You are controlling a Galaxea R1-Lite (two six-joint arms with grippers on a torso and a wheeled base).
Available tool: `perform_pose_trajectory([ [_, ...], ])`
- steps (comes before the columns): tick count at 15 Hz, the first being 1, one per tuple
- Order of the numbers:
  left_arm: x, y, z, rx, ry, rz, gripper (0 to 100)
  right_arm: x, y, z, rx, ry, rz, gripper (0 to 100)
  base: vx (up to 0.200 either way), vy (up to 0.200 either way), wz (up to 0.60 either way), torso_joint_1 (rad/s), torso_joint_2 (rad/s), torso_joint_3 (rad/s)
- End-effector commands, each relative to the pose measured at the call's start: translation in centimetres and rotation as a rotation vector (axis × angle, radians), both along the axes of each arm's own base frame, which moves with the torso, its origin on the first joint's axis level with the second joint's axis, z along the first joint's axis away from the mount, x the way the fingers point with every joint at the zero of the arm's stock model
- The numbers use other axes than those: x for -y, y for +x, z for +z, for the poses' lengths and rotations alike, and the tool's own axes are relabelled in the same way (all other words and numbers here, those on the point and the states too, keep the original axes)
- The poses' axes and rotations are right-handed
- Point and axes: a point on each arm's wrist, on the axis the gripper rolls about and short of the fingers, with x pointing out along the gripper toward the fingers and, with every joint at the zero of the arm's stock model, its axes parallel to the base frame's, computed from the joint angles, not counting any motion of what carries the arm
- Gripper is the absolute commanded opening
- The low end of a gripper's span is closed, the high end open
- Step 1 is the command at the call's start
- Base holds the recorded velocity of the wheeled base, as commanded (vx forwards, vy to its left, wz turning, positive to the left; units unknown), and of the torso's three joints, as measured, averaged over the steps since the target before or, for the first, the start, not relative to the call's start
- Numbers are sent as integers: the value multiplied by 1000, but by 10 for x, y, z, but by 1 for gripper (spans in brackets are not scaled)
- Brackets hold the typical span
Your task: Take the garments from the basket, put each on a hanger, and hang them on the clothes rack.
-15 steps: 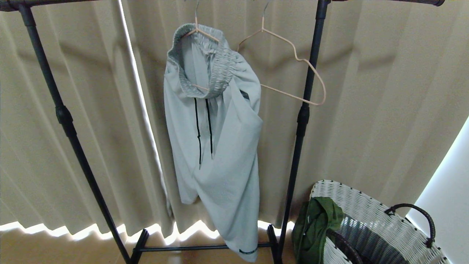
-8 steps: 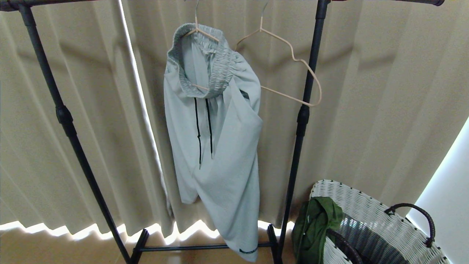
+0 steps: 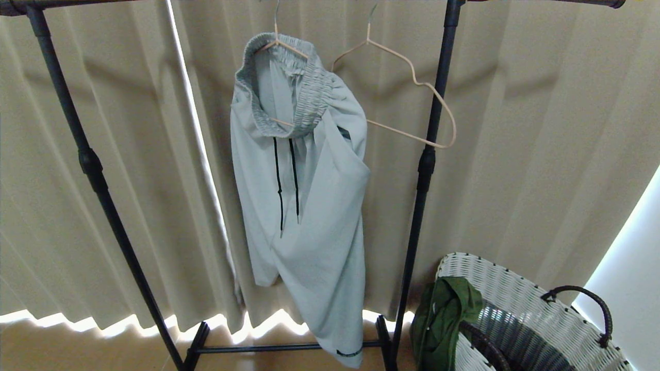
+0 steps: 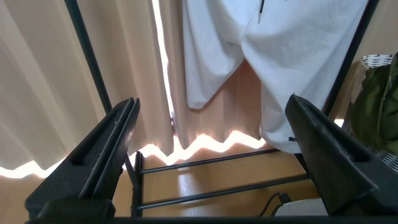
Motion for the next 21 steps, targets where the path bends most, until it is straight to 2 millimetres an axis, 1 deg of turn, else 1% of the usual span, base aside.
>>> perform_pose_trajectory([
  [1,0,0,0,-1,1,0,100,0,0,0,-1,-6,0,100,0,0,0,0,0,0],
  [3,0,0,0,-1,-1,0,100,0,0,0,-2,-20,4,100,0,0,0,0,0,0],
  [4,0,0,0,-1,-1,0,100,0,-1,2,3,-61,6,100,0,0,0,0,0,0],
  [5,0,0,0,-1,-1,0,100,0,-2,5,16,-100,10,100,200,0,0,2,2,-2],
  [6,0,0,0,-1,1,-1,100,0,-2,10,-10,-119,20,100,200,0,0,-12,12,12],
  [8,0,0,0,0,-1,-3,100,1,1,37,-79,-134,68,100,200,0,0,2,5,0],
  [9,0,0,0,-1,1,-1,100,1,7,51,-120,-137,98,100,200,0,0,2,-2,-2],
  [10,0,0,0,-1,4,-2,100,1,16,58,-183,-144,115,100,200,0,0,-2,2,-2],
  [11,0,0,0,-1,4,-2,100,1,17,59,-189,-146,119,100,0,0,0,0,0,0],
  [13,0,0,0,0,1,-1,100,-4,61,69,-421,-240,159,100,0,0,0,0,0,0],
  [14,0,0,0,1,2,-2,100,-5,74,72,-472,-267,172,100,0,0,0,0,0,0],
  [15,0,0,0,0,1,-1,100,-7,98,74,-547,-303,191,100,0,0,0,0,0,0],
  [16,0,0,0,0,1,-1,100,-9,113,71,-592,-332,210,100,0,0,0,0,0,0],
  [19,0,0,0,0,-1,-1,100,-18,146,58,-695,-430,307,100,0,0,0,0,0,0],
  [20,0,0,0,2,-1,-1,100,-29,162,54,-739,-465,352,100,0,0,0,0,0,0],
  [21,0,0,0,2,-1,-1,100,-37,174,52,-772,-495,360,100,0,0,0,0,0,0],
])
